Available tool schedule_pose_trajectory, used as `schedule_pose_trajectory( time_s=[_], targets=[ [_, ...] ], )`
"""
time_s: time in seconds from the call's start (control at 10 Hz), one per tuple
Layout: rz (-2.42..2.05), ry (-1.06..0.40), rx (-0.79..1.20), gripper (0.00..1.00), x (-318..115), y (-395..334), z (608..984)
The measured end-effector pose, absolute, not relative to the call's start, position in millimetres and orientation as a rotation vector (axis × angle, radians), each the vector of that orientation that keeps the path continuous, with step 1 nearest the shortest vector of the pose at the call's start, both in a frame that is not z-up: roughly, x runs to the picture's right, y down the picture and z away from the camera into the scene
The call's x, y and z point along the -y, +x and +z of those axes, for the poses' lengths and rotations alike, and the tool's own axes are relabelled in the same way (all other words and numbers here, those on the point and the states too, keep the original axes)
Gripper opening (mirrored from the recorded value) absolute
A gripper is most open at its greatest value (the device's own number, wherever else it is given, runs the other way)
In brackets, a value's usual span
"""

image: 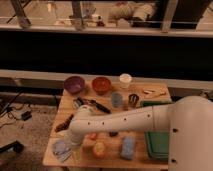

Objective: Wipe purple bowl with towel

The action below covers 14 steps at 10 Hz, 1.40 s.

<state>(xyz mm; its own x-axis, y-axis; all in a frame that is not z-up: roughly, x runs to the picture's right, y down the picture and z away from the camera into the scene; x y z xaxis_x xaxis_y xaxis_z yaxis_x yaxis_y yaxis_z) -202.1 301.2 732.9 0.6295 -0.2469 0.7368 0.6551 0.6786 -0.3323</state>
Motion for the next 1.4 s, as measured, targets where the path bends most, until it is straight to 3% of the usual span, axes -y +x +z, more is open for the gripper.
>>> schedule_pose_trajectory(
  time_s=[1.4],
  targets=[
    [-0.592,-0.688,0.715,0.98,-307.3,-229.9,761.0]
  ],
)
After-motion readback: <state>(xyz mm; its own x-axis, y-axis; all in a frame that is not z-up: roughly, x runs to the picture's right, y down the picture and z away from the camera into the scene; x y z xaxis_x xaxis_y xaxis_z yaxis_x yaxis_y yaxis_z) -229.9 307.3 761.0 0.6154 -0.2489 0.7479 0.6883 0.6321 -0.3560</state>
